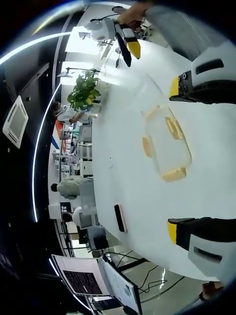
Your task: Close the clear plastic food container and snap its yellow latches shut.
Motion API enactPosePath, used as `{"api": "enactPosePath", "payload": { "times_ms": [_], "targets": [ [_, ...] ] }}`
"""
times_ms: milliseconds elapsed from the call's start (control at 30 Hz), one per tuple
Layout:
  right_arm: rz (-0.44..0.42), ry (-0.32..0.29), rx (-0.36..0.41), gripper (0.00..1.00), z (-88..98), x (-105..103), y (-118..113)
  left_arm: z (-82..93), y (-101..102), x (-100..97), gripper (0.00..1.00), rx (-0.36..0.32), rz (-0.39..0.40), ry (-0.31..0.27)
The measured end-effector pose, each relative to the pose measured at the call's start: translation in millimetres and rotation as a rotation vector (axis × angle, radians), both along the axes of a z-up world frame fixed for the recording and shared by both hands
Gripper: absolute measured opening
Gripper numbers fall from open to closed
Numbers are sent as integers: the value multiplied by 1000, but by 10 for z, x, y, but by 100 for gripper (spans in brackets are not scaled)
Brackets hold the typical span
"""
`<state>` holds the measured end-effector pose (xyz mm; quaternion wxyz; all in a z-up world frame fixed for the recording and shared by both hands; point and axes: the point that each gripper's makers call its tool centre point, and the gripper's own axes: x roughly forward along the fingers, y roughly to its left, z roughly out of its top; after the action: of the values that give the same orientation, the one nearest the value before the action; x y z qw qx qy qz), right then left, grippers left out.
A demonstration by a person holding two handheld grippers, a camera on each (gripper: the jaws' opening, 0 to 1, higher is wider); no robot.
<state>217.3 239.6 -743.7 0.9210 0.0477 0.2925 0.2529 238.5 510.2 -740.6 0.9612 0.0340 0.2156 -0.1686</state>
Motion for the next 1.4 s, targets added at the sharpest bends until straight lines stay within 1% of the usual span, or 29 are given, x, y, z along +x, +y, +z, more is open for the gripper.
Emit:
{"api": "enactPosePath", "payload": {
  "times_ms": [167, 333, 500, 567, 700, 1033, 1100, 1200, 1267, 1300, 1333, 1367, 1400],
  "targets": [
    [-1, 1, -9, 81, -6, 13, -2, 23, -4, 13, 95, -18, -1, -5],
    [-4, 3, -11, 81, -6, 17, -1, 16, -2, 15, 95, -14, -5, -2],
    [6, 7, -19, 82, -20, 4, 22, 55, 20, 24, 97, -45, 9, -11],
    [12, 9, -36, 82, -38, 0, 27, 75, 8, 22, 97, -53, 4, -20],
    [13, 11, -31, 82, -40, -5, 23, 63, -4, 12, 97, -39, -2, -18],
    [4, 8, -26, 82, -32, 3, 1, 35, -31, 1, 97, -36, -14, -7],
    [13, 8, -23, 83, -35, 0, 18, 24, -32, -4, 97, -33, -14, -1],
    [20, 15, -25, 85, -48, -13, 31, 25, -27, -2, 97, -21, -17, -7],
    [18, 16, -22, 88, -39, -11, 34, 11, -48, -11, 97, -26, -25, 5],
    [18, 7, -25, 88, -17, -3, 35, 14, -79, -17, 97, -42, -32, 13],
    [26, -15, -27, 88, 21, 6, 46, 47, -120, -18, 97, -61, -46, 8],
    [47, -54, -23, 87, 92, 27, 80, 74, -123, -13, 97, -64, -48, -4],
    [57, -76, -22, 85, 131, 37, 100, 116, -116, -4, 97, -66, -48, -22]
  ]
}}
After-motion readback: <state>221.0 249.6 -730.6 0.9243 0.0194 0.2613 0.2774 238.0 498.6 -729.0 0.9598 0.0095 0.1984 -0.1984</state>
